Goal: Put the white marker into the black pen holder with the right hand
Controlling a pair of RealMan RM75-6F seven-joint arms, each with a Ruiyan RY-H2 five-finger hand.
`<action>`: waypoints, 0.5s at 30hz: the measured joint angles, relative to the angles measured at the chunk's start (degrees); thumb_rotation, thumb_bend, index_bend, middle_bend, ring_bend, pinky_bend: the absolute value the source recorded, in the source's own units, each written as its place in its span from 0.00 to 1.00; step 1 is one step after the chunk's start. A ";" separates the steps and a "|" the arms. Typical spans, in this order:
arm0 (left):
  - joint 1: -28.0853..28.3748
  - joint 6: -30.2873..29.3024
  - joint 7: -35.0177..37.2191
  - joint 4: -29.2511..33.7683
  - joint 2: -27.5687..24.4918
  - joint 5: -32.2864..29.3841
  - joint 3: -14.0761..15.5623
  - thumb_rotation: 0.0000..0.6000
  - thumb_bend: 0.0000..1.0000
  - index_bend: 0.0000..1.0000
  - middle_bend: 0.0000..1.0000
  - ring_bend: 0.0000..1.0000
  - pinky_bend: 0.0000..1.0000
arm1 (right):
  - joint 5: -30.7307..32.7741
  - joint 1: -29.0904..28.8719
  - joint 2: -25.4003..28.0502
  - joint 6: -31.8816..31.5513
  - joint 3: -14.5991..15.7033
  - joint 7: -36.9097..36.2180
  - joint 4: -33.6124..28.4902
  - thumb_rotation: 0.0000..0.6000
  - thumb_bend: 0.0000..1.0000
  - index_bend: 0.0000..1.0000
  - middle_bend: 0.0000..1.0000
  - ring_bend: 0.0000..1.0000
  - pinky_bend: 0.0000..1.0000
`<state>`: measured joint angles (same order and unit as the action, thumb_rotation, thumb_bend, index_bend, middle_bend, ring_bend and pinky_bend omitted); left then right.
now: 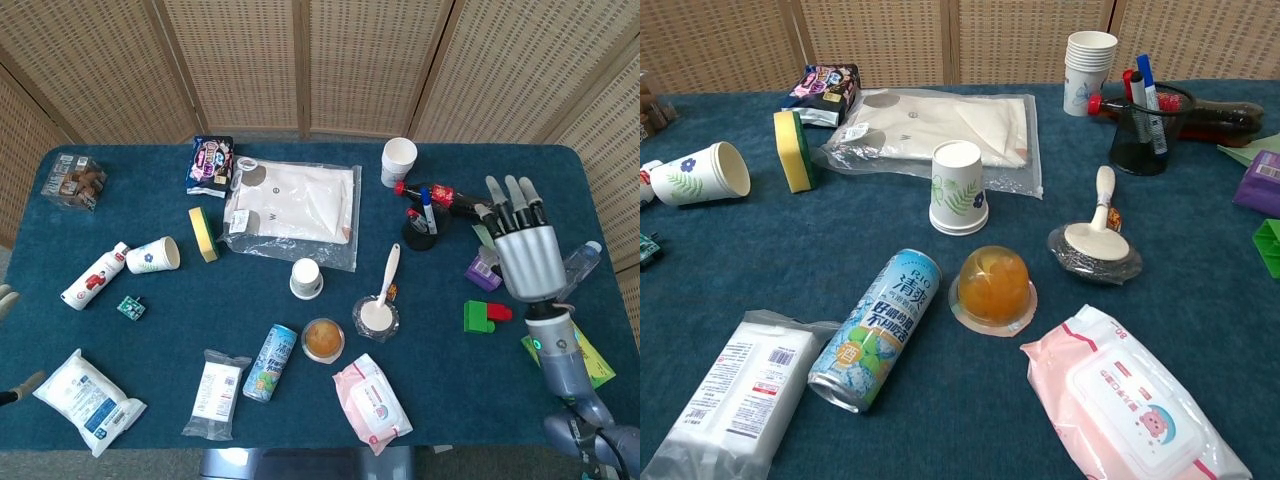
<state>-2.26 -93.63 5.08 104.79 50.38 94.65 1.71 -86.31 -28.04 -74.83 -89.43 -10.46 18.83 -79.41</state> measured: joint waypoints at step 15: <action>-0.40 0.13 -2.74 0.60 0.94 0.12 0.34 1.00 0.04 0.00 0.00 0.00 0.00 | -3.36 12.90 5.97 -5.49 8.06 -19.19 -7.77 1.00 0.14 0.29 0.05 0.00 0.16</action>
<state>-2.66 -93.50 2.34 105.39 51.31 94.78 2.05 -89.67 -15.13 -68.86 -94.92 -2.40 -0.36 -87.18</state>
